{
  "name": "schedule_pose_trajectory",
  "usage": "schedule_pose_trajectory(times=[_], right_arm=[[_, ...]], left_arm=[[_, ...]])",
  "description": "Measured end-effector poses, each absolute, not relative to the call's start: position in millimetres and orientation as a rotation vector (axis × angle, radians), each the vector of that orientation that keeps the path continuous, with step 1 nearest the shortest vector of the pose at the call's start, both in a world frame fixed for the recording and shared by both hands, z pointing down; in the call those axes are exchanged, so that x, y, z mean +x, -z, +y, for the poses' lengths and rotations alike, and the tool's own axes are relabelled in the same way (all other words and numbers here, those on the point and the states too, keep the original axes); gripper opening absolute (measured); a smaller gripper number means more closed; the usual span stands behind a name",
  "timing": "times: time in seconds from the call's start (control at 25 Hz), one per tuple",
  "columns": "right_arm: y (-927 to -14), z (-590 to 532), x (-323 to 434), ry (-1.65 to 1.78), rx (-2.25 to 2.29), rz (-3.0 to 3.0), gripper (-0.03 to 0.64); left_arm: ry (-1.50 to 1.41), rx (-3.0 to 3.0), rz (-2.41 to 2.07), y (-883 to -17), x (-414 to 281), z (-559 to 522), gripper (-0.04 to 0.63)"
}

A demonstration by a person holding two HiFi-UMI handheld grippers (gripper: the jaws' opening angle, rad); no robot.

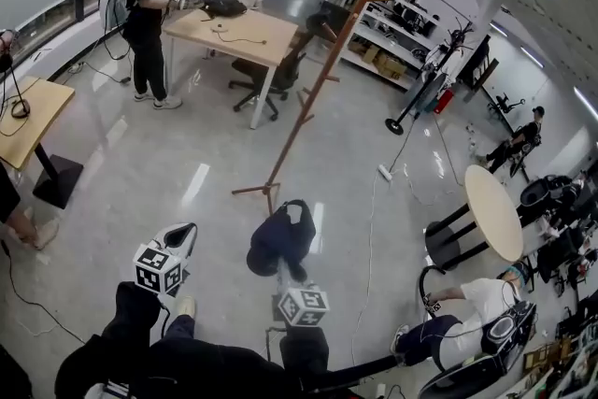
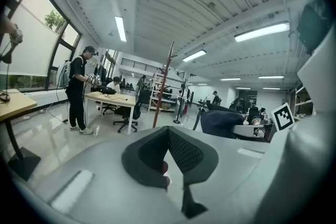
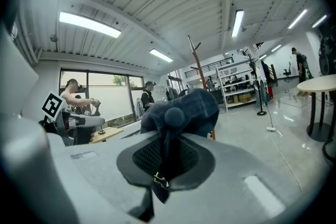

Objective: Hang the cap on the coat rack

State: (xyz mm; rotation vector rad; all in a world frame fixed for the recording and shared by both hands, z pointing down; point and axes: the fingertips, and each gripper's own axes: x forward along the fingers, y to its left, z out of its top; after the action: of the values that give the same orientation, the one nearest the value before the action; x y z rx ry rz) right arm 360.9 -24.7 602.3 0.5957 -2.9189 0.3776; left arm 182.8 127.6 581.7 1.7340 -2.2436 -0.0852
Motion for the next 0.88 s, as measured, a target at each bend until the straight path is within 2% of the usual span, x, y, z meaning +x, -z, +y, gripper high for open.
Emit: schedule_pose_trajectory(times=[0.88], right_arm=[[-588, -55, 211, -0.348, 0.778, -2.900, 0.011]], left_arm=[[0.039, 1.893, -2.166, -575, 24, 82, 0.002]])
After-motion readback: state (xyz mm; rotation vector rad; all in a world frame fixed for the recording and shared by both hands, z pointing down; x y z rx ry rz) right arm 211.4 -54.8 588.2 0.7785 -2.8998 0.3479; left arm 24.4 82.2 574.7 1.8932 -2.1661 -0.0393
